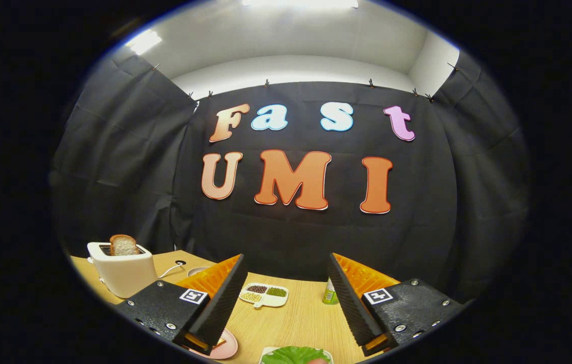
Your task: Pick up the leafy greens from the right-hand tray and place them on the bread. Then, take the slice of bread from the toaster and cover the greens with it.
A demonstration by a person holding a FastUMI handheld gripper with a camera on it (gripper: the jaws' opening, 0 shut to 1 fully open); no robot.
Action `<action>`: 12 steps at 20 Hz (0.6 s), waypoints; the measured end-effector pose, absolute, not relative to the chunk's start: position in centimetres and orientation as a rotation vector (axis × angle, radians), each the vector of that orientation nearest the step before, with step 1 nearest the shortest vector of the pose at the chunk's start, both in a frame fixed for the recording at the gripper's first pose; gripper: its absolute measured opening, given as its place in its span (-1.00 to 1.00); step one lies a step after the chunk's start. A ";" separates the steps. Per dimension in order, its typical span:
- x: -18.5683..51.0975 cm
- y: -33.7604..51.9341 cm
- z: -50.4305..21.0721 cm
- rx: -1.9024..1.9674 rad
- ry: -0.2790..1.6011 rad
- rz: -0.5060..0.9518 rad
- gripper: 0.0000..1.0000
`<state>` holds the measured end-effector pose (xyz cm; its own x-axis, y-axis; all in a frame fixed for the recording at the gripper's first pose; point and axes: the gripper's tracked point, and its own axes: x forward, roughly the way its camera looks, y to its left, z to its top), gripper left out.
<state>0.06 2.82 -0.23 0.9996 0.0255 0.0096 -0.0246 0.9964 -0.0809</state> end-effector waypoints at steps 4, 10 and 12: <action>-0.1 1.4 -1.2 -0.083 0.016 -0.014 0.92; -0.7 0.5 -5.3 -0.097 0.145 -0.017 0.93; -0.8 0.0 -6.8 -0.092 0.203 -0.013 0.93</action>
<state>-0.85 0.02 -6.83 0.9794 -0.0226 -0.2005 0.0040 0.9957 -0.0926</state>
